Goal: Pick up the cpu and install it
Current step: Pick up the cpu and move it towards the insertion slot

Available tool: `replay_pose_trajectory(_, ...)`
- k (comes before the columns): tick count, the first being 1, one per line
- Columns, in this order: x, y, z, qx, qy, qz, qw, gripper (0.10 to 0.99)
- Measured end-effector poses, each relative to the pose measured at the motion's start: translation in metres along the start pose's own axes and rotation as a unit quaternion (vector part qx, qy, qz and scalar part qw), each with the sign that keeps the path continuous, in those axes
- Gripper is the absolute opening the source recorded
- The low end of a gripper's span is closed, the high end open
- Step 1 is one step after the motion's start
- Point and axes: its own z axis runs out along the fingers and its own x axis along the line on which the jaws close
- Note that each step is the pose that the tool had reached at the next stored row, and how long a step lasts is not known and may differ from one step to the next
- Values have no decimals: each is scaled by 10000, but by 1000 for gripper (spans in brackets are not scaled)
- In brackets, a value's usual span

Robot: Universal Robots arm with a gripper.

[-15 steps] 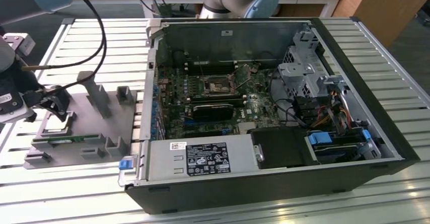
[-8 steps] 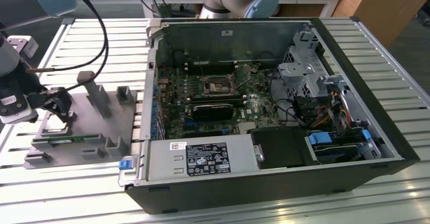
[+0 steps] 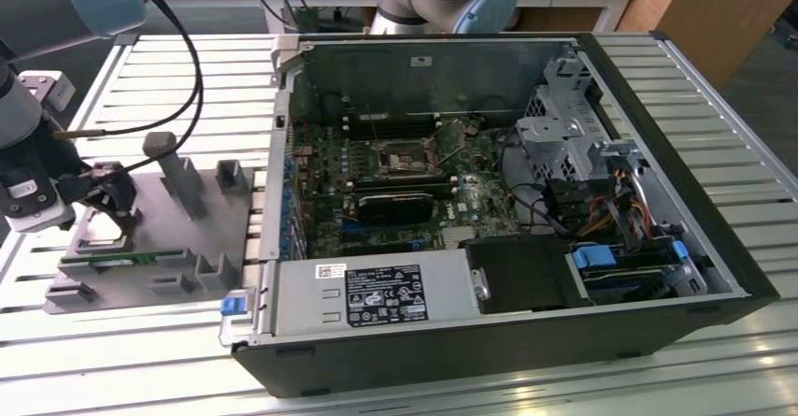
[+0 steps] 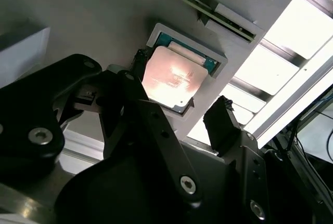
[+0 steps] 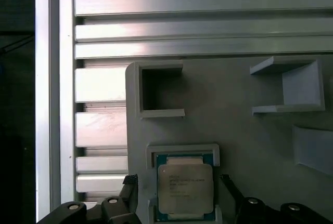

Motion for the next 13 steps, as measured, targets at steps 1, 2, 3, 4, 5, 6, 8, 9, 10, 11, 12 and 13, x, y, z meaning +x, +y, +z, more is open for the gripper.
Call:
replay_pose_trajectory(1, 0, 0, 7, 2, -13, -1, 10000, 718)
replay_pose_trajectory(2, -1, 1, 17, 3, -25, -2, 10000, 718)
replay_pose_trajectory(3, -1, 2, 29, 3, -37, -2, 10000, 718)
replay_pose_trajectory(4, -1, 2, 38, 3, -50, -3, 10000, 718)
replay_pose_trajectory(5, -1, 1, 47, 3, -65, -4, 10000, 718)
replay_pose_trajectory(6, -1, 1, 56, 2, -81, -6, 10000, 718)
replay_pose_trajectory(8, -1, 1, 66, 1, -93, -7, 10000, 718)
replay_pose_trajectory(9, -1, 1, 66, 2, -92, -12, 10000, 718)
replay_pose_trajectory(10, -1, 0, 67, 3, -91, -32, 10000, 718)
replay_pose_trajectory(11, -1, 1, 70, 2, -90, -70, 9999, 718)
replay_pose_trajectory(12, -1, 0, 72, 2, -88, -117, 9999, 718)
replay_pose_trajectory(13, -1, 0, 76, 2, -87, -152, 9998, 718)
